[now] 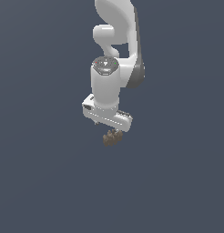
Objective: Pick up the object and move it to a goal position.
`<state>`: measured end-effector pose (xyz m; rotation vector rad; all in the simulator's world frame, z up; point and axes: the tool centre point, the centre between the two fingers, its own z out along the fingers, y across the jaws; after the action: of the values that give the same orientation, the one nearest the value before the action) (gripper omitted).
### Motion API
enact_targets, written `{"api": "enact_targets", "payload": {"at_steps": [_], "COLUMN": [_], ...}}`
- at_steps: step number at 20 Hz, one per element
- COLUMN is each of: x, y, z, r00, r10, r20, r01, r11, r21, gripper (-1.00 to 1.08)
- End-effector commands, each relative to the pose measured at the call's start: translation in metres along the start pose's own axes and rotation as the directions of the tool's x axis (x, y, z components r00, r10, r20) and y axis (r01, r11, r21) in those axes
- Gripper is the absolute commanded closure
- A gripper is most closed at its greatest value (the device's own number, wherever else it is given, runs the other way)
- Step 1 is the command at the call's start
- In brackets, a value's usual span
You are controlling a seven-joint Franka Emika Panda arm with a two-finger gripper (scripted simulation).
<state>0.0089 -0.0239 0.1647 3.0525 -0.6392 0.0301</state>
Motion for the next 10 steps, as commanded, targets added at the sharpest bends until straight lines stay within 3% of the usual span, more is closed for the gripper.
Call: {"api": "enact_targets", "payload": {"at_steps": [1,10], "x": [-0.0009,-0.0042], "y": [-0.0024,-0.0109], "z": [0.0018,0.0079], "r00": [0.998,0.953], "r10": [0.068,0.302], "r20": [0.003,0.013], "r01": [-0.068,-0.302], "r11": [0.998,0.953], "r21": [0.002,0.005], "gripper": [-0.92,-0.92]}}
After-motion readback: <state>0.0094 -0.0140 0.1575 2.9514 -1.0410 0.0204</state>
